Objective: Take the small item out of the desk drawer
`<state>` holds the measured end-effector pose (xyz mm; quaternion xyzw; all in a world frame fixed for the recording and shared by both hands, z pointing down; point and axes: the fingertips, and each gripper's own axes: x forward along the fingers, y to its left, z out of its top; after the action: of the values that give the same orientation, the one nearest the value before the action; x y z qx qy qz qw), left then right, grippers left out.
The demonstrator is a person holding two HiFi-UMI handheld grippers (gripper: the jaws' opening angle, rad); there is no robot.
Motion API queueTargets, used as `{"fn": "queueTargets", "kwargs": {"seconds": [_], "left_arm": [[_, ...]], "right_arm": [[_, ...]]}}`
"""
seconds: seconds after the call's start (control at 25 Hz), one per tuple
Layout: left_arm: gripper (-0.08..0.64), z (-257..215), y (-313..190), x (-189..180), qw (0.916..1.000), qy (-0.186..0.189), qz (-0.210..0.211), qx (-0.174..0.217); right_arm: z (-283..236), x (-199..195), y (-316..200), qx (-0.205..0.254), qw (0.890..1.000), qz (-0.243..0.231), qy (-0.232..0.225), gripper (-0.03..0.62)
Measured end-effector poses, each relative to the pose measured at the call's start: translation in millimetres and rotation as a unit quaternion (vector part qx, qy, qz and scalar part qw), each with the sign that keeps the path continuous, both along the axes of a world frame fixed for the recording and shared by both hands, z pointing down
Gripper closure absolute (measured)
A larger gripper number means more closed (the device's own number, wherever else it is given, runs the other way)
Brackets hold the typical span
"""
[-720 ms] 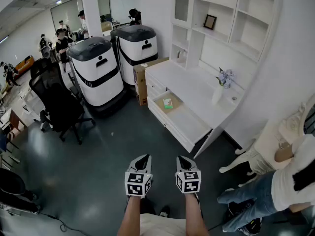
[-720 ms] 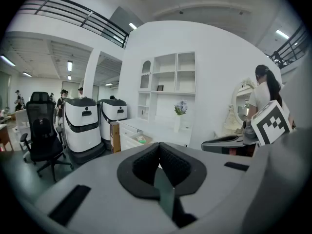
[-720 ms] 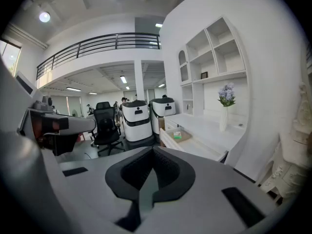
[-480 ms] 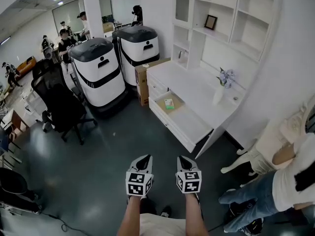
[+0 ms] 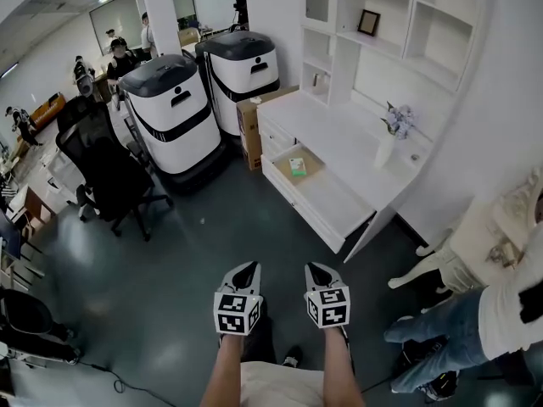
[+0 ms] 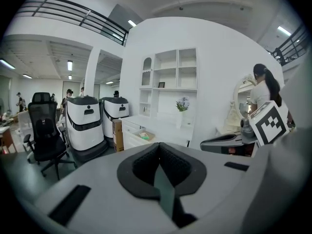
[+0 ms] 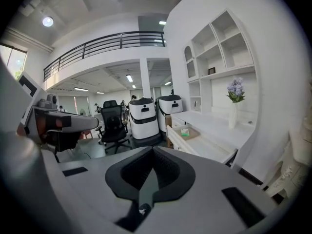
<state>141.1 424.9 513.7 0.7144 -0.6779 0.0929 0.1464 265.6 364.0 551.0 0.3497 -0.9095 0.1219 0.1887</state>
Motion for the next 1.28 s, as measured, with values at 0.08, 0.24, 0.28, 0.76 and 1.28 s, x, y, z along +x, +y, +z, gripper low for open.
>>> {"fn": "queueTargets", "kwargs": {"seconds": [0.08, 0.24, 0.28, 0.76, 1.28], "left_arm": [[0.543, 3, -9, -4, 1.0, 0.004, 0.0, 0.0], [0.543, 4, -31, -10, 0.9999, 0.008, 0.011, 0.001], [0.543, 4, -38, -12, 0.9999, 0.01, 0.013, 0.002], [0.543, -1, -125, -94, 0.9998, 0.016, 0.007, 0.003], [0.543, 4, -236, -182, 0.9986, 0.043, 0.03, 0.007]], "right_arm": [[5, -2, -7, -0.006, 1.0, 0.002, 0.001, 0.568], [6, -7, -27, -0.014, 1.0, 0.014, -0.001, 0.568], [6, -9, -33, -0.016, 1.0, 0.016, -0.006, 0.568], [19, -79, -107, -0.032, 0.999, -0.006, -0.016, 0.568], [26, -137, -206, -0.046, 0.997, 0.056, 0.02, 0.568]]}}
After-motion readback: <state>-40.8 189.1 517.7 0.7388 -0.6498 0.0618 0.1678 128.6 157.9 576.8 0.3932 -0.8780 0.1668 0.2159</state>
